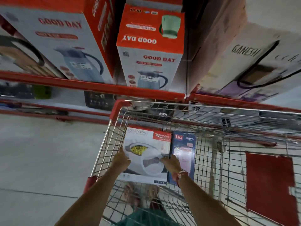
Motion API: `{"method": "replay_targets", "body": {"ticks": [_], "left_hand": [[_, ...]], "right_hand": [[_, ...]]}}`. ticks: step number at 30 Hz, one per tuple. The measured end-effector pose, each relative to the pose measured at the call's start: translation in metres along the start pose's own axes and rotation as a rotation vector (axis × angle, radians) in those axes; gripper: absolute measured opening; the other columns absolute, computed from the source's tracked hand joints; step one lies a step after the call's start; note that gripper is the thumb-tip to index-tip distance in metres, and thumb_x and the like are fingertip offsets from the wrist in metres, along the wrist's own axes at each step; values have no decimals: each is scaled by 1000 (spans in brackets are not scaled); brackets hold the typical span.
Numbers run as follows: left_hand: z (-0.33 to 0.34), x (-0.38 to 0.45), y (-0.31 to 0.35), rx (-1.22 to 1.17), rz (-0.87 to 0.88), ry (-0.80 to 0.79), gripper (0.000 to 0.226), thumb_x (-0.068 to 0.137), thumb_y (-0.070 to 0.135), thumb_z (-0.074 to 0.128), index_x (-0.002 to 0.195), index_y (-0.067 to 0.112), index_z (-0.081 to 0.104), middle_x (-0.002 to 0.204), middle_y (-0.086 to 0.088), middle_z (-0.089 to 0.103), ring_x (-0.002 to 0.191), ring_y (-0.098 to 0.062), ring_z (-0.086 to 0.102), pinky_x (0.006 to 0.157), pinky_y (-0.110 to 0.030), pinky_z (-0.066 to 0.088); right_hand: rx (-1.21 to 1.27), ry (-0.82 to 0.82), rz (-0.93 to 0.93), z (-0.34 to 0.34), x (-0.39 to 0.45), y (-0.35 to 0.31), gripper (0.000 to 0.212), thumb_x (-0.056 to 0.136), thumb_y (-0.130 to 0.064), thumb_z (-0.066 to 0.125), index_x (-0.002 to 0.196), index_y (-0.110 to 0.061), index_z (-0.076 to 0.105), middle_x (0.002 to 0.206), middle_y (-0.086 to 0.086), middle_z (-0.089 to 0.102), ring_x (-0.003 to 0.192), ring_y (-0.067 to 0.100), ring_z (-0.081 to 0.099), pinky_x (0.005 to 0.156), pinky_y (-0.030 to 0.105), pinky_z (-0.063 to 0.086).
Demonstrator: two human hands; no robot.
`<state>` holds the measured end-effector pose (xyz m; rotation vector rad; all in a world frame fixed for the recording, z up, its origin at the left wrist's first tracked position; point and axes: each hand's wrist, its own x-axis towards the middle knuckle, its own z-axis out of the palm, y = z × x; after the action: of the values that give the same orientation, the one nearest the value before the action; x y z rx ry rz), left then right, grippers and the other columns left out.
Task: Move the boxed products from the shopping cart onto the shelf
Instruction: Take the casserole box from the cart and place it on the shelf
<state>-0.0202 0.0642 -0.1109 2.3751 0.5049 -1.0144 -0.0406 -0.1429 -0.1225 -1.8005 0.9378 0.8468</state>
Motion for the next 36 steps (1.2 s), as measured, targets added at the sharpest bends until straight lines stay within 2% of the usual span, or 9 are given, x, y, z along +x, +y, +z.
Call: {"method": "replay_targets", "body": {"ticks": [3, 7, 13, 16, 20, 25, 29, 33, 36], "left_hand": [[-9, -3, 2, 34, 6, 24, 52, 81, 16, 67, 128, 6, 45, 123, -15, 60, 112, -31, 57, 93, -37, 51], [-42, -34, 7, 18, 65, 136, 56, 80, 20, 69, 130, 9, 47, 121, -14, 63, 110, -31, 58, 91, -37, 48], [-96, -122, 21, -233, 252, 272, 45, 74, 20, 76, 115, 15, 61, 104, -7, 72, 92, -25, 66, 72, -27, 47], [-117, -168, 27, -276, 379, 367, 42, 73, 18, 77, 113, 17, 63, 100, -4, 74, 83, -23, 69, 70, -38, 59], [-145, -206, 32, -342, 441, 433, 36, 74, 19, 77, 108, 19, 67, 94, 3, 73, 84, -17, 67, 78, -36, 56], [-171, -231, 33, -502, 522, 439, 44, 69, 11, 80, 109, 25, 68, 97, 0, 75, 87, -13, 70, 78, -47, 59], [-200, -250, 51, -547, 632, 502, 49, 69, 9, 79, 113, 27, 67, 99, 2, 75, 89, -13, 71, 80, -43, 59], [-242, -267, 80, -612, 729, 587, 47, 72, 15, 78, 117, 24, 64, 102, 2, 73, 95, -14, 68, 88, -44, 56], [-273, -280, 103, -667, 818, 618, 37, 74, 16, 75, 109, 27, 68, 99, 7, 73, 97, -18, 68, 90, -49, 54]], "right_hand": [[117, -44, 25, -2, -10, -7, 30, 75, -24, 76, 99, -12, 60, 113, 14, 64, 98, 28, 61, 86, 37, 51], [211, -87, -3, -24, -50, -17, 23, 76, -23, 74, 93, -17, 59, 103, 7, 64, 84, 17, 60, 71, 31, 50], [273, 54, -282, -75, -146, -35, 40, 81, -9, 71, 112, -15, 47, 109, 1, 58, 88, 14, 60, 80, 39, 53], [208, 78, -474, -102, -190, -48, 27, 83, -6, 69, 96, -24, 54, 109, -2, 60, 96, 19, 61, 85, 43, 54], [148, 146, -612, -117, -226, -57, 45, 79, -4, 72, 85, -46, 57, 111, -1, 66, 98, 21, 65, 83, 49, 56], [242, 195, -730, -121, -257, -68, 39, 81, -1, 70, 94, -35, 56, 117, 4, 66, 92, 17, 64, 64, 29, 54], [251, 333, -854, -134, -287, -90, 44, 80, -11, 73, 119, -22, 56, 113, -10, 63, 108, 7, 61, 88, 34, 56], [310, 389, -1049, -153, -322, -130, 51, 81, -9, 71, 121, -35, 52, 109, -28, 59, 91, -28, 56, 85, 5, 49], [367, 440, -1160, -168, -347, -160, 59, 81, -7, 70, 120, -46, 48, 103, -41, 54, 82, -30, 55, 87, 10, 49]]}}
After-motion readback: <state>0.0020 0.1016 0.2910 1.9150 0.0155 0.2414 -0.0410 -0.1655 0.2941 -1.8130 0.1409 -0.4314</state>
